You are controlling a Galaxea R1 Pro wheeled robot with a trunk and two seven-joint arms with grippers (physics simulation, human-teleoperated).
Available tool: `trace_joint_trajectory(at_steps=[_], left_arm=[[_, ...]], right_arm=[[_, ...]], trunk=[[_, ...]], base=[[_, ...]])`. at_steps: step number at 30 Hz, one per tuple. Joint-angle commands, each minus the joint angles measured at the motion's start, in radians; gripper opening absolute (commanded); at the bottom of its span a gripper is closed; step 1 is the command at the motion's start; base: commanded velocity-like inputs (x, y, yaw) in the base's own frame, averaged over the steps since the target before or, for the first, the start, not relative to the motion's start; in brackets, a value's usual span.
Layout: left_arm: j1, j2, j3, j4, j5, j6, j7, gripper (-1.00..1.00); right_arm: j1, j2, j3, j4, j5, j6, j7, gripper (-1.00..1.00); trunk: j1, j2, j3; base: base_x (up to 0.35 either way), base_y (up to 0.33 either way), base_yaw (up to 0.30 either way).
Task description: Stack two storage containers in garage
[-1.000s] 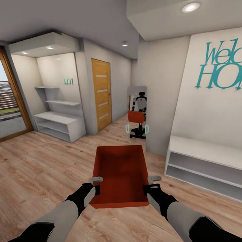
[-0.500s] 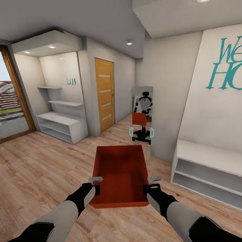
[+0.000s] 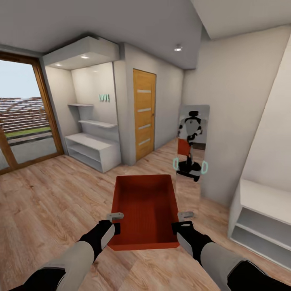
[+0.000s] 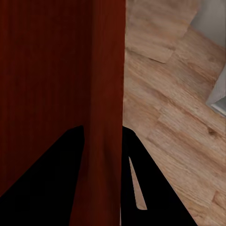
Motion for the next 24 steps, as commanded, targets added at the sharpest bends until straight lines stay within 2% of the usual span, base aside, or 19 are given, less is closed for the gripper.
trace_joint_trajectory(at_steps=[1, 15, 24], left_arm=[[0.0, 0.01, -0.002, -0.005, -0.035, 0.001, 0.02, -1.0], [0.0, 0.009, -0.002, -0.005, -0.035, 0.001, 0.02, -1.0], [0.0, 0.009, -0.002, -0.005, -0.035, 0.001, 0.02, -1.0]], right_arm=[[0.0, -0.001, 0.013, 0.001, -0.018, 0.007, -0.009, -1.0], [0.0, -0.001, 0.013, 0.001, -0.018, 0.007, -0.009, -1.0], [0.0, -0.001, 0.013, 0.001, -0.018, 0.007, -0.009, -1.0]], trunk=[[0.001, -0.001, 0.0], [0.001, -0.001, 0.0], [0.001, -0.001, 0.0]], base=[[0.322, 0.0, 0.27], [0.322, 0.0, 0.265], [0.322, 0.0, 0.032]])
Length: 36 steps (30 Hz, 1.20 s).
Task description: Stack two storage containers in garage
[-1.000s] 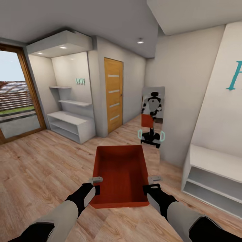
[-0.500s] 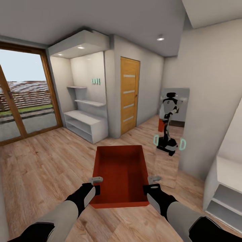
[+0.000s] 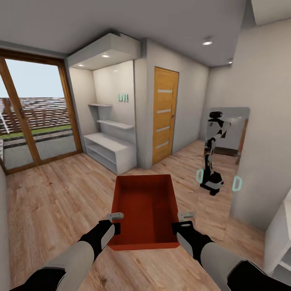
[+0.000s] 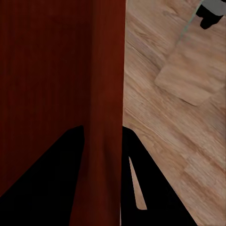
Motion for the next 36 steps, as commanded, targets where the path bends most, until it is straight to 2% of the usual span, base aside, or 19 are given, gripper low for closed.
trace_joint_trajectory(at_steps=[1, 36], left_arm=[[0.0, 0.009, -0.002, -0.005, -0.035, 0.001, 0.02, -1.0], [0.0, 0.009, -0.002, -0.005, -0.035, 0.001, 0.019, -1.0]], right_arm=[[0.0, -0.001, 0.013, 0.001, -0.018, 0.007, -0.009, -1.0], [0.0, -0.001, 0.013, 0.001, -0.018, 0.007, -0.009, -1.0]], trunk=[[0.001, -0.001, 0.0], [0.001, -0.001, 0.0]], base=[[0.322, 0.0, 0.002], [0.322, 0.0, 0.0]])
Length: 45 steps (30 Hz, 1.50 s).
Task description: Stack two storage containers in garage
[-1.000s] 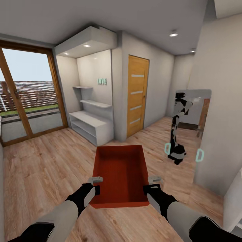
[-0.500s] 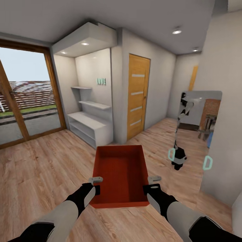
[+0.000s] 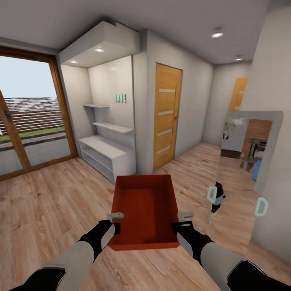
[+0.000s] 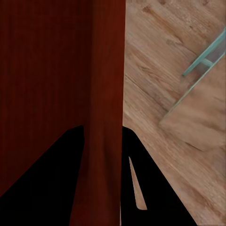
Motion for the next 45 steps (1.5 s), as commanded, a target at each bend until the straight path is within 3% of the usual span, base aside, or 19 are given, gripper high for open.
trace_joint_trajectory(at_steps=[1, 45], left_arm=[[0.0, 0.009, -0.001, -0.005, -0.036, 0.0, 0.018, -1.0], [0.0, 0.009, -0.001, -0.005, -0.036, 0.0, 0.018, -1.0]], right_arm=[[0.0, -0.001, 0.013, 0.001, -0.018, 0.007, -0.009, -1.0], [-0.001, -0.001, 0.013, 0.001, -0.018, 0.007, -0.009, -1.0]], trunk=[[0.001, -0.001, 0.0], [0.001, -0.001, 0.0]], base=[[0.322, 0.0, 0.0], [0.322, 0.0, 0.0]])
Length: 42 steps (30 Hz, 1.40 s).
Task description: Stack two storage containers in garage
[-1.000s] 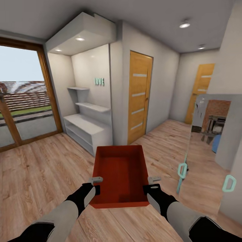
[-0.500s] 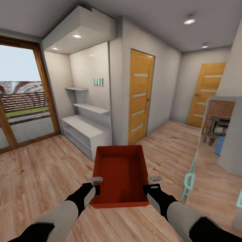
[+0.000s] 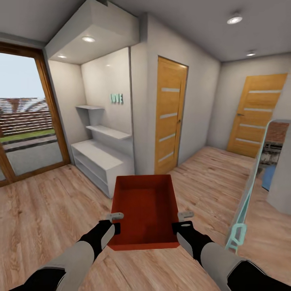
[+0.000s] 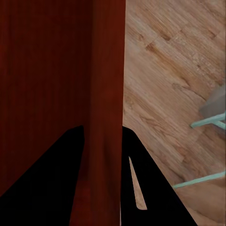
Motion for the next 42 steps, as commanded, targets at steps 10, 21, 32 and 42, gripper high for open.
trace_joint_trajectory(at_steps=[10, 21, 32, 42], left_arm=[[0.0, 0.009, -0.002, -0.005, -0.036, 0.001, 0.018, -1.0], [0.0, 0.009, -0.002, -0.005, -0.036, 0.001, 0.019, -1.0], [0.0, 0.009, -0.002, -0.005, -0.036, 0.001, 0.018, -1.0], [0.0, 0.009, -0.002, -0.005, -0.036, 0.001, 0.018, -1.0]], right_arm=[[0.001, -0.001, 0.012, 0.001, -0.018, 0.007, -0.009, -1.0], [0.0, -0.001, 0.012, 0.001, -0.018, 0.007, -0.01, -1.0], [0.001, -0.001, 0.012, 0.001, -0.018, 0.007, -0.01, -1.0], [0.0, -0.001, 0.012, 0.001, -0.018, 0.007, -0.01, -1.0]], trunk=[[0.001, -0.001, 0.0], [0.001, -0.001, 0.0], [0.001, -0.001, 0.0], [0.001, -0.001, 0.0]], base=[[0.322, 0.0, -0.001], [0.322, 0.0, -0.181], [0.322, 0.0, -0.174], [0.322, 0.0, -0.004]])
